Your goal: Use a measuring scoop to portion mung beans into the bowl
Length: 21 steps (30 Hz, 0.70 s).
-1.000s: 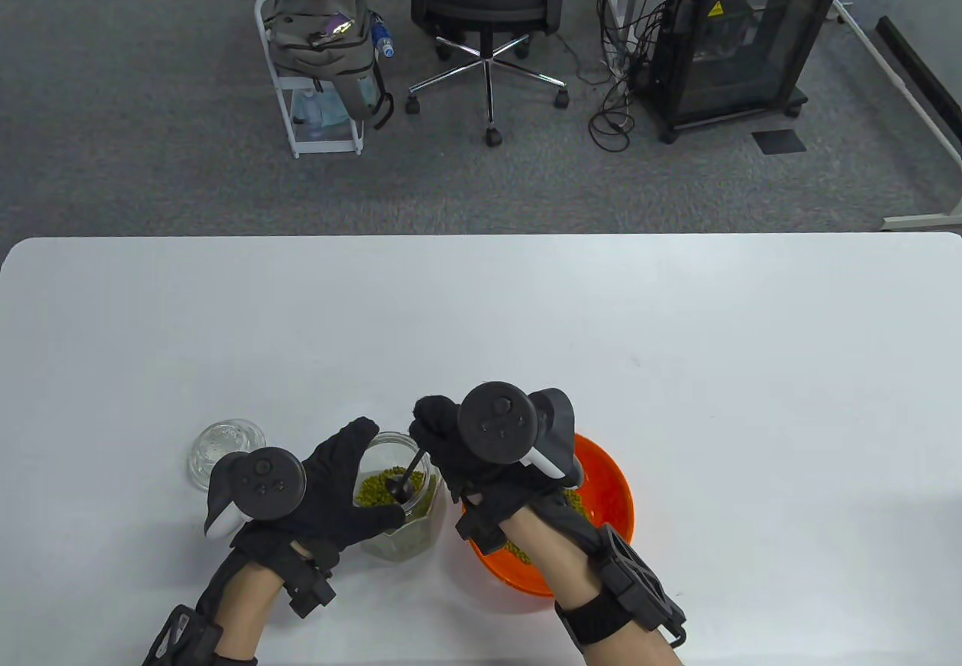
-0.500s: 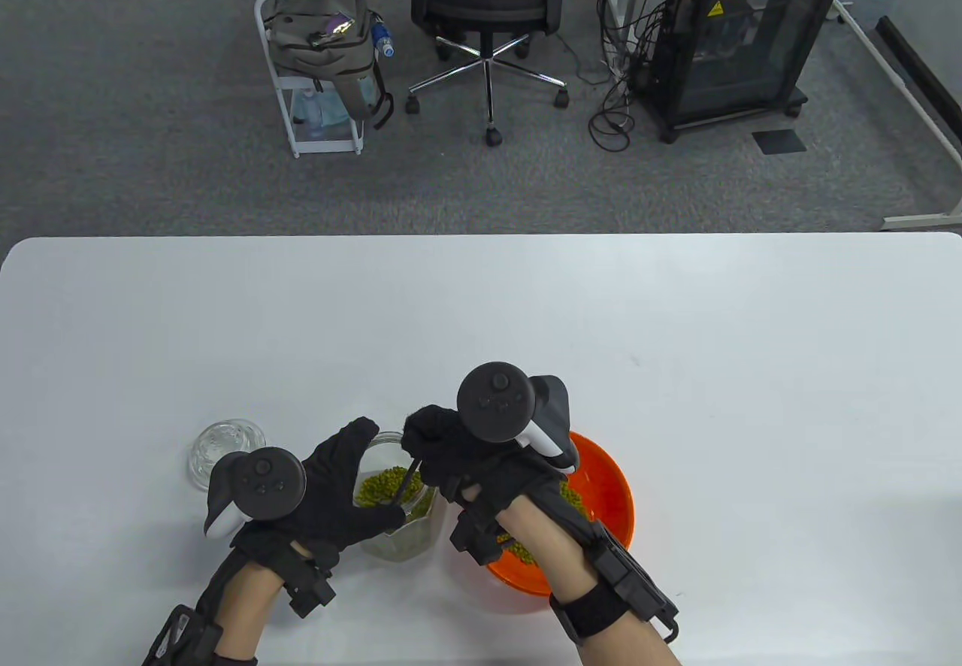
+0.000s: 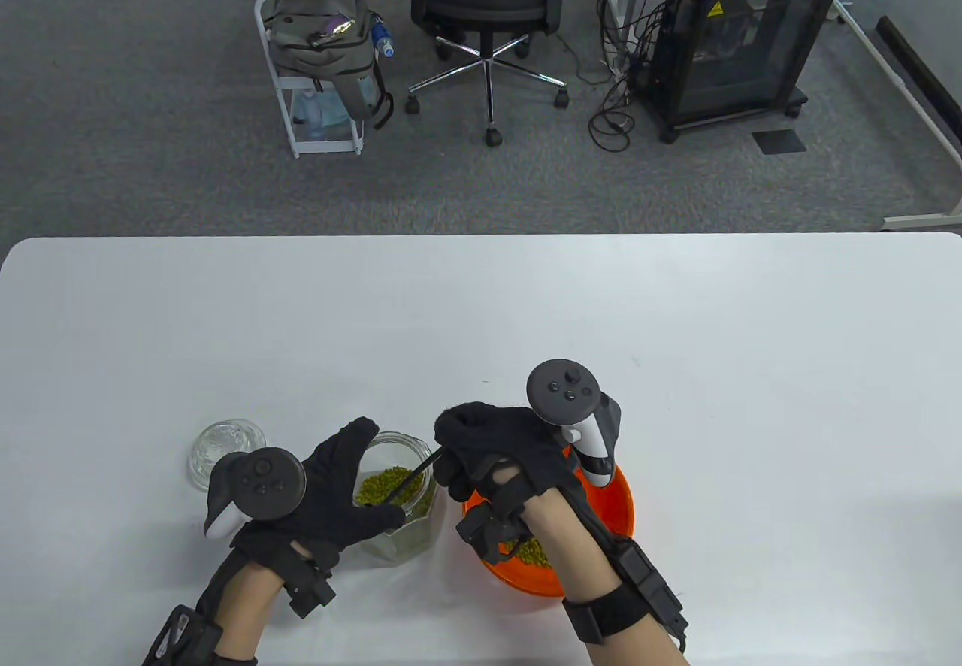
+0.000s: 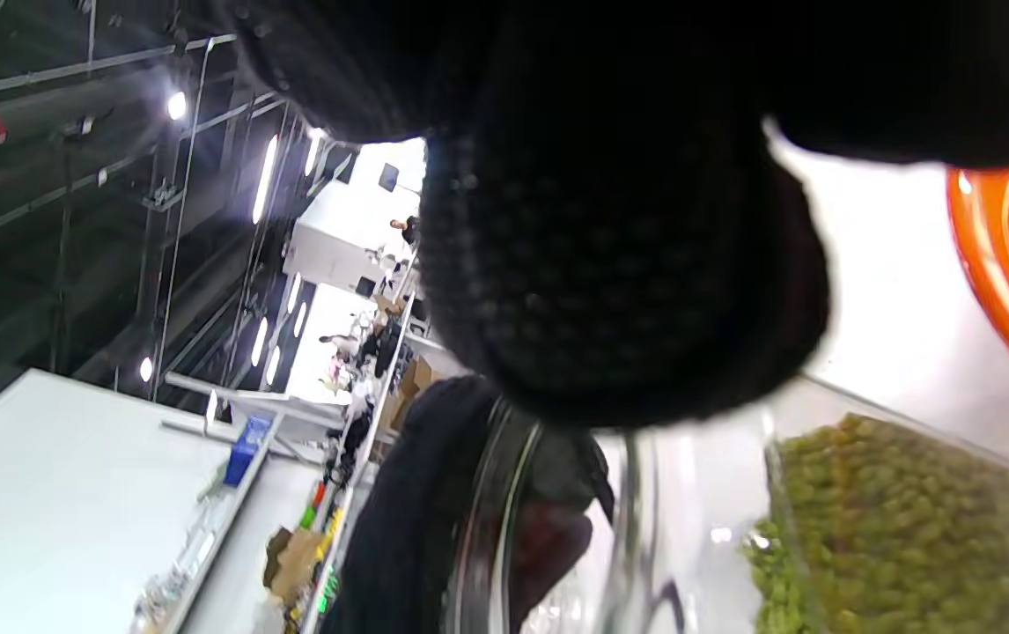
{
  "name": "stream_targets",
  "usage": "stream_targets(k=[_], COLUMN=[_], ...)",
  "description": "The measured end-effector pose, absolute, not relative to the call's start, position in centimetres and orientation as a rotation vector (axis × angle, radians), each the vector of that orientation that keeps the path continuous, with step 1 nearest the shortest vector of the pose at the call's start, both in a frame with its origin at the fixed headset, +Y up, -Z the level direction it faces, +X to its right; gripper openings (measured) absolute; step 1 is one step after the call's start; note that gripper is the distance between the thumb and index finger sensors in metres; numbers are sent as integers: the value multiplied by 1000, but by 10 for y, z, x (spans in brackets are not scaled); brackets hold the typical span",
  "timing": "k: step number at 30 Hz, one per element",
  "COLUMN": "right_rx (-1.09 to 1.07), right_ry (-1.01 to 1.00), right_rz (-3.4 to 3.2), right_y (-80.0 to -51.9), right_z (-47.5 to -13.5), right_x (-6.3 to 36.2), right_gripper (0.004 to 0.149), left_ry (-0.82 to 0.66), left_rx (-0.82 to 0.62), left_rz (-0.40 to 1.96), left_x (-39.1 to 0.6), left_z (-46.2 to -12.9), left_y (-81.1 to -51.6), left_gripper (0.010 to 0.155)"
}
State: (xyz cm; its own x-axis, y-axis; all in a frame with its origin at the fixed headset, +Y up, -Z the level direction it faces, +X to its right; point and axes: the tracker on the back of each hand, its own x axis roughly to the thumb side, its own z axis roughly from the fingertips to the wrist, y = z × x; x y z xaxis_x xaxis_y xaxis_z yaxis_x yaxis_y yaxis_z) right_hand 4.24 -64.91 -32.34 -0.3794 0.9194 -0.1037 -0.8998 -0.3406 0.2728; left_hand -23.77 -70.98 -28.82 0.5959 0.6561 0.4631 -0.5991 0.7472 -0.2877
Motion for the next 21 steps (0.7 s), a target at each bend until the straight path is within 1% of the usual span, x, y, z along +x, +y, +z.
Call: stream_targets(k=[7, 21], right_rx=[14, -82], right_ry=[320, 315], right_rz=[1815, 1603], right_y=[-664, -678], right_z=[-322, -320], right_x=[60, 88], right_gripper=[44, 44], left_ry=[-582, -582], left_rx=[-107, -107], left_rz=[729, 732], left_x=[-238, -238], left_z=[-288, -288], left_y=[-710, -710], left_gripper=[119, 119])
